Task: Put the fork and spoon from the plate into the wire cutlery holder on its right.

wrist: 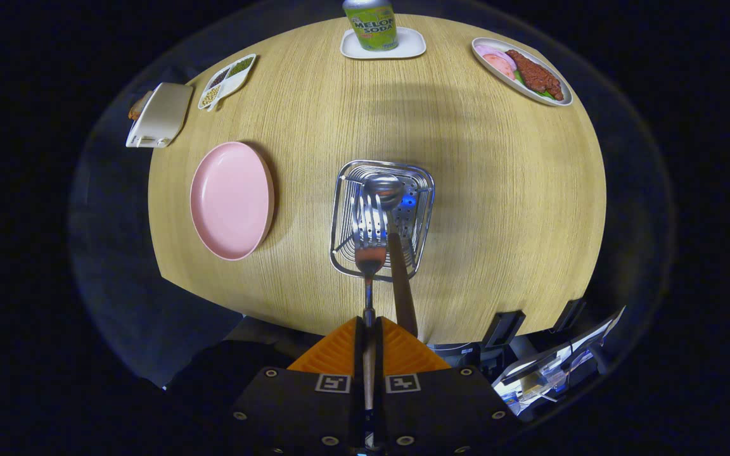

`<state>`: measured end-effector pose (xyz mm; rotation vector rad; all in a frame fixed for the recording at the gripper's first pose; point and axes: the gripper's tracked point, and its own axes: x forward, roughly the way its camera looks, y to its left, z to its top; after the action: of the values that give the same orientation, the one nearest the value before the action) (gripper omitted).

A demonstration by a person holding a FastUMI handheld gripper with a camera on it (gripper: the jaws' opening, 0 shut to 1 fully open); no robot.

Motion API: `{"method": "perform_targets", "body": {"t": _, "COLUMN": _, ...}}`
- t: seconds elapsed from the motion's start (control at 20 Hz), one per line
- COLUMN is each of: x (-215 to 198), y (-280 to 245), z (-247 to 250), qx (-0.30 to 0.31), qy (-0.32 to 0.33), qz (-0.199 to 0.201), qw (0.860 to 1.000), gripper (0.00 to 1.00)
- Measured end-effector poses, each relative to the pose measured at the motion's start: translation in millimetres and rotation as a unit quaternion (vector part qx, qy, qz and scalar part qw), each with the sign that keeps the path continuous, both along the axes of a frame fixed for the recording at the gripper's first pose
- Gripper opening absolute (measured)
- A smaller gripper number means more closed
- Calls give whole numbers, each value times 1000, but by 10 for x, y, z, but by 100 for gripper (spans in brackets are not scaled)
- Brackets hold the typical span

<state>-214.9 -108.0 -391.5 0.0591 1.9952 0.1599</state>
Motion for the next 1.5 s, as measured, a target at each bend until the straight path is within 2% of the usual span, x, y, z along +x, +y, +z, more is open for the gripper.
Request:
{"method": "perform_targets", "body": {"t": 0.3, "x": 141, "y": 46, "z": -133, "qx": -2, "qy": 24, "qz": -10, "qw": 1000, "gripper": 7}}
{"method": "perform_targets", "body": {"t": 0.5, "x": 305, "y": 44, "z": -182, "qx": -9, "qy": 12, "qz": -32, "qw": 999, "gripper": 9}}
{"method": "perform_targets", "body": {"t": 0.6, "x": 416, "y": 4, "z": -186, "qx": -16, "qy": -13, "qz": -45, "qw": 999, "gripper": 10}}
{"method": "perform_targets", "body": {"t": 0.8, "x": 770, "y": 186, "z": -15, "qx": 16, "qy": -84, "qz": -101, "qw": 991, "gripper": 10}}
{"method": "perform_targets", "body": {"t": 0.95, "x": 949, "y": 184, "z": 212, "qx": 25, "qy": -150, "qz": -112, "qw": 982, "gripper": 13}}
{"method": "perform_targets", "body": {"t": 1.1, "x": 1142, "y": 339, "z": 535, "qx": 52, "qy": -218, "qz": -114, "qw": 968, "gripper": 20}}
{"method": "perform_targets", "body": {"t": 1.3, "x": 1361, "y": 550, "z": 1051, "qx": 94, "qy": -312, "qz": -106, "qw": 939, "gripper": 41}}
{"method": "perform_targets", "body": {"t": 1.5, "x": 1578, "y": 813, "z": 1494, "qx": 147, "qy": -412, "qz": -120, "qw": 891, "gripper": 72}}
